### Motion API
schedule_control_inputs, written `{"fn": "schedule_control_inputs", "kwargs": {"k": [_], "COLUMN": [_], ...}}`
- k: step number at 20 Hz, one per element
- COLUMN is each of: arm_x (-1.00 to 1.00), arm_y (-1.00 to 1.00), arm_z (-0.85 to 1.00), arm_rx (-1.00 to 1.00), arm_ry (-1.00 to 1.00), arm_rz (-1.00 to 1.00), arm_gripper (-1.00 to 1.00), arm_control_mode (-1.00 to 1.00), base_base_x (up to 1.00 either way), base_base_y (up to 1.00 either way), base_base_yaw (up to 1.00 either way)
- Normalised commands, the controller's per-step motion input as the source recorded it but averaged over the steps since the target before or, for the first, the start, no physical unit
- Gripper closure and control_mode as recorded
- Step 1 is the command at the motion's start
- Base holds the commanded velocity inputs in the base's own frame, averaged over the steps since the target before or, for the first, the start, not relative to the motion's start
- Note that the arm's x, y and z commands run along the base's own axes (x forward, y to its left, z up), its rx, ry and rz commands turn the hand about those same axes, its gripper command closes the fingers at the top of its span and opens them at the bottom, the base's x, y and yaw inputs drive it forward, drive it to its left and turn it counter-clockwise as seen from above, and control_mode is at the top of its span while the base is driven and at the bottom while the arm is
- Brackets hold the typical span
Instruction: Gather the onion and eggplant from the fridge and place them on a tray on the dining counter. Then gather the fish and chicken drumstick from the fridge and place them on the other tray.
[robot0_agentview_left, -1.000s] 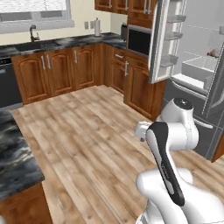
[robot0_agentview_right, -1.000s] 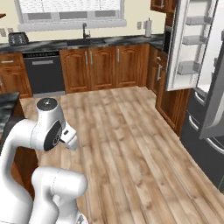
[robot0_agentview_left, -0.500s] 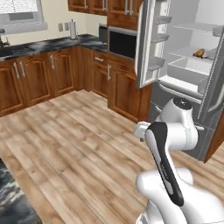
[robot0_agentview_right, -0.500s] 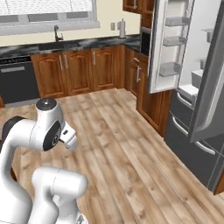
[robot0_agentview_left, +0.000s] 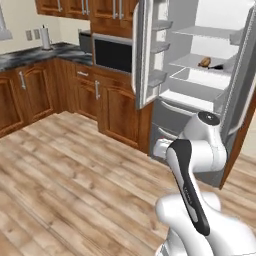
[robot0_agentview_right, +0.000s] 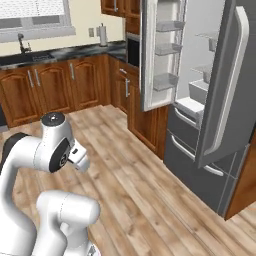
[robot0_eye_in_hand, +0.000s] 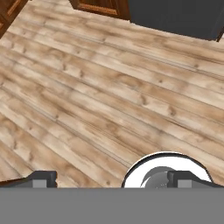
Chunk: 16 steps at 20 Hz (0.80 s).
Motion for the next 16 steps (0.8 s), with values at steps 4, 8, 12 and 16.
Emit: {"fn": "schedule_control_inputs", "kwargs": {"k": [4, 8, 12, 16], "arm_x": [0.00, 0.00, 0.00, 0.00], "arm_y": [0.00, 0.00, 0.00, 0.00], "arm_z": [0.00, 0.00, 0.00, 0.00], "arm_rx": [0.00, 0.00, 0.00, 0.00], "arm_ry": [0.00, 0.00, 0.00, 0.00], "arm_rz": [0.00, 0.00, 0.00, 0.00], "arm_gripper": [-1.00, -1.00, -1.00, -1.00], "arm_control_mode": [1.00, 1.00, 1.00, 1.00], "base_base_x": [0.82, 0.74, 0.64, 0.60], "base_base_y": [0.00, -0.04, -0.08, -0.03], "base_base_yaw": [-0.20, -0.21, -0.25, -0.26]}}
